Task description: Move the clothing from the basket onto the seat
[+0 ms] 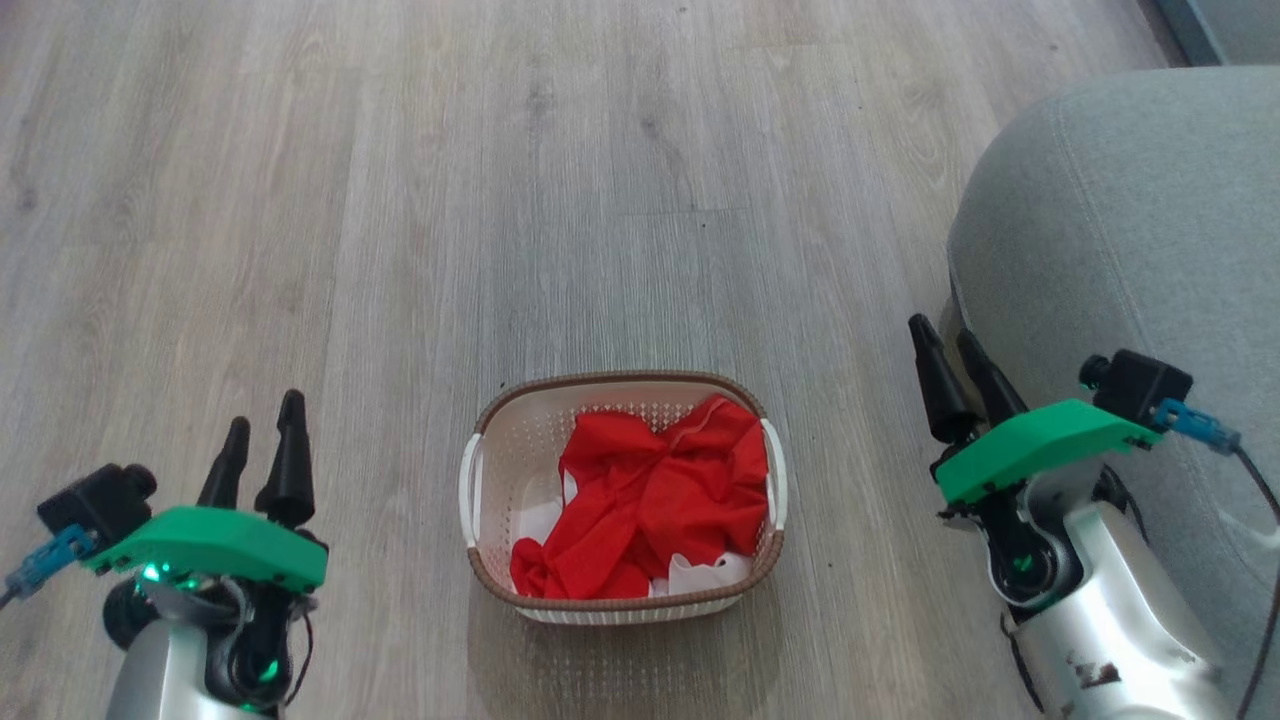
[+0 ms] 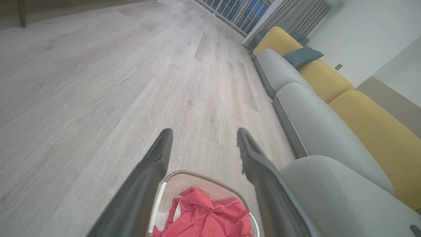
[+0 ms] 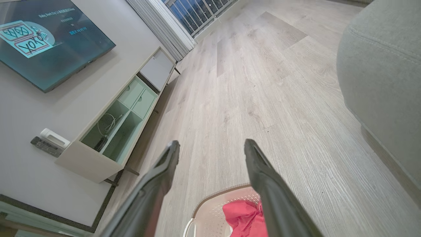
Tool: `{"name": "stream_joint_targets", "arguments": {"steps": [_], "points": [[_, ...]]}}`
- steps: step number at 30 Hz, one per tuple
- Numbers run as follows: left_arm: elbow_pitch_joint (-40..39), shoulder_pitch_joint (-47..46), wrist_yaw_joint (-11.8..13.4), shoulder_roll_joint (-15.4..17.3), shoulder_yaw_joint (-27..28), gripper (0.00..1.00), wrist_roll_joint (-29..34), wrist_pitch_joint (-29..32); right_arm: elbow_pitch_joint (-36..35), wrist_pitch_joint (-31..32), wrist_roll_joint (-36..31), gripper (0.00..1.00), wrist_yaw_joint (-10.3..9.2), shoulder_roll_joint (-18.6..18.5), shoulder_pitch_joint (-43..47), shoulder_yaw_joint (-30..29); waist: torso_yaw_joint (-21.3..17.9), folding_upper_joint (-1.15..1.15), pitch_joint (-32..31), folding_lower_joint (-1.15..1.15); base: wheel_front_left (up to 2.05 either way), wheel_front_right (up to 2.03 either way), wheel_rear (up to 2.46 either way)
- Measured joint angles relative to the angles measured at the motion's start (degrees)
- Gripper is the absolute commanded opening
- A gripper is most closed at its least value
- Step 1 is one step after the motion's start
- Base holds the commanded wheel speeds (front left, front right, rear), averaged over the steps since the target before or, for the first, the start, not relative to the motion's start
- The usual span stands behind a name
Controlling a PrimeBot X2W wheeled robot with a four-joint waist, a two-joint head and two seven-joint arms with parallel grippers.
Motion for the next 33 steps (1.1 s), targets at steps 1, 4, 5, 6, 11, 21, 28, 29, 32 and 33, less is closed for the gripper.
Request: {"name": "stream_joint_targets", "arguments": {"steps": [1, 4, 5, 6, 11, 21, 28, 29, 32, 33], "points": [[-0.03, -0.07, 0.00, 0.01, 0.09, 1.00, 0.73, -0.07, -0.01, -0.09, -0.66, 1.00, 0.00, -0.02, -0.20, 0.13, -0.03, 0.00, 0.05, 0.00, 0.00, 0.00, 0.00], [-0.18, -0.26, -0.01, 0.03, 0.24, 1.00, 2.14, -0.54, 0.00, -0.51, -2.04, 1.00, 0.00, -0.07, -0.40, 0.46, -0.10, 0.00, 0.14, 0.00, 0.00, 0.00, 0.00], [-0.20, -0.44, -0.01, 0.04, 0.34, 1.00, 2.86, -0.56, 0.05, -0.67, -2.70, 1.00, 0.00, -0.12, -0.49, 0.77, -0.13, 0.00, 0.20, 0.00, 0.00, 0.00, 0.00], [-0.20, -0.64, -0.01, 0.05, 0.44, 1.00, 3.47, -0.81, 0.14, -0.73, -3.34, 1.00, 0.00, -0.14, -0.64, 1.03, -0.16, 0.00, 0.24, 0.00, 0.00, 0.00, 0.00], [-0.20, -1.62, -0.04, 0.14, 0.85, 1.00, 7.32, -1.57, 0.81, -1.54, -6.58, 1.00, 0.00, -0.25, -2.11, 1.58, -0.34, 0.00, 0.45, 0.00, 0.00, 0.00, 0.00], [-1.08, -3.02, -0.07, 0.23, 1.19, 1.00, 14.46, -3.49, 1.98, -3.03, -13.56, 1.00, 0.00, -0.40, -4.65, 2.18, -0.56, 0.00, 1.20, 0.00, 0.00, 0.00, 0.00], [-1.16, -4.00, -0.08, 0.27, 1.98, 1.00, 19.25, -4.56, 3.32, -4.54, -19.22, 1.00, 0.01, -0.42, -6.32, 1.59, -0.70, 0.00, 1.58, 0.00, 0.00, 0.00, 0.00], [-1.13, -4.07, -0.08, 0.27, 2.16, 1.00, 19.91, -4.59, 3.58, -4.75, -20.03, 1.00, 0.01, -0.42, -6.55, 1.52, -0.72, 0.00, 1.60, -0.01, 0.00, 0.00, 0.00], [-1.00, -4.63, -0.08, 0.26, 2.63, 1.00, 21.81, -5.10, 4.16, -5.12, -22.32, 1.00, 0.01, -0.44, -7.38, 1.30, -0.78, 0.00, 1.72, -0.01, 0.00, 0.00, 0.00], [-0.92, -4.78, -0.09, 0.26, 2.75, 1.00, 22.43, -5.37, 4.30, -5.39, -23.08, 1.00, 0.01, -0.44, -7.61, 1.24, -0.81, 0.00, 1.77, -0.01, 0.00, 0.00, 0.00]]}}
